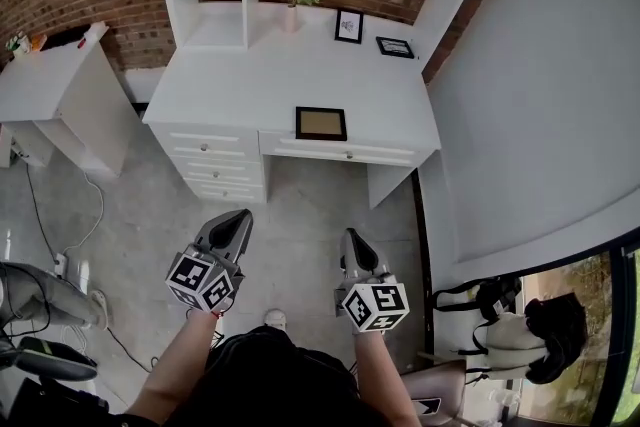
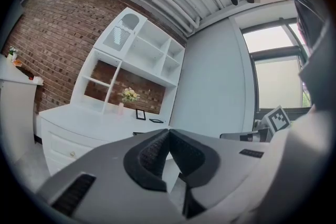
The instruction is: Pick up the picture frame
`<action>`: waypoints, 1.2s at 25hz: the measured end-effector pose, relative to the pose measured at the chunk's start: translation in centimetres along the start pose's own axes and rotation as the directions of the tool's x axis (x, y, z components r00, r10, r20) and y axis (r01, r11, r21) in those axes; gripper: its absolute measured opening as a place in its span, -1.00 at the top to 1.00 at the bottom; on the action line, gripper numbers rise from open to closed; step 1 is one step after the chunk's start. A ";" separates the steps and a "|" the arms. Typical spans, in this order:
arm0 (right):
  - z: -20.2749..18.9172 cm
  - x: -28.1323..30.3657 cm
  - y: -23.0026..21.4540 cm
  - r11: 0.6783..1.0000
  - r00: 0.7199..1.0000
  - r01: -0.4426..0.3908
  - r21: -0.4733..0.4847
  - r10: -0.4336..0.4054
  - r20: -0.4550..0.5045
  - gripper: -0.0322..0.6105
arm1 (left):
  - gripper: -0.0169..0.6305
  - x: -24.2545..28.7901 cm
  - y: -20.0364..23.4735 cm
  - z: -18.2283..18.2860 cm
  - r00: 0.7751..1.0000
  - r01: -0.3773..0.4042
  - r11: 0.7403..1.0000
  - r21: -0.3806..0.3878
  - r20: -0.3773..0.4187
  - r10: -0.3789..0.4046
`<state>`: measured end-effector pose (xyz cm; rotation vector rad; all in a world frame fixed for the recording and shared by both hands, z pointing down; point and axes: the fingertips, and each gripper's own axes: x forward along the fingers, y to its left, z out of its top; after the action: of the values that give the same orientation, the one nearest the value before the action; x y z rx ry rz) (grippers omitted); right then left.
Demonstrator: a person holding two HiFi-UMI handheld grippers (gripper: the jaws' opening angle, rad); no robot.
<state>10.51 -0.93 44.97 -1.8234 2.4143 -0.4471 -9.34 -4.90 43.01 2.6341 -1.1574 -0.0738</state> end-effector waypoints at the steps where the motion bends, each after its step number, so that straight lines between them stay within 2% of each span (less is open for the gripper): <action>1: 0.1 0.4 -0.1 1.000 1.000 0.003 0.001 -0.003 0.002 0.89 | 0.93 0.4 0.4 0.1 1.000 0.002 1.000 0.001 0.000 -0.002; 17: -0.1 4.0 -1.3 1.000 0.999 0.011 0.010 -0.011 -0.042 0.89 | 0.93 3.3 2.6 0.2 1.000 0.012 0.999 -0.031 0.005 -0.012; 30: -0.6 9.8 -2.7 0.999 0.996 -0.036 0.021 0.038 -0.081 0.89 | 0.93 7.0 5.8 0.3 1.000 -0.028 0.999 -0.038 0.000 0.028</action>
<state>10.11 -10.78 47.39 -1.7832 2.4821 -0.5503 -8.72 -13.81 44.64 2.5844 -1.1811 -0.0903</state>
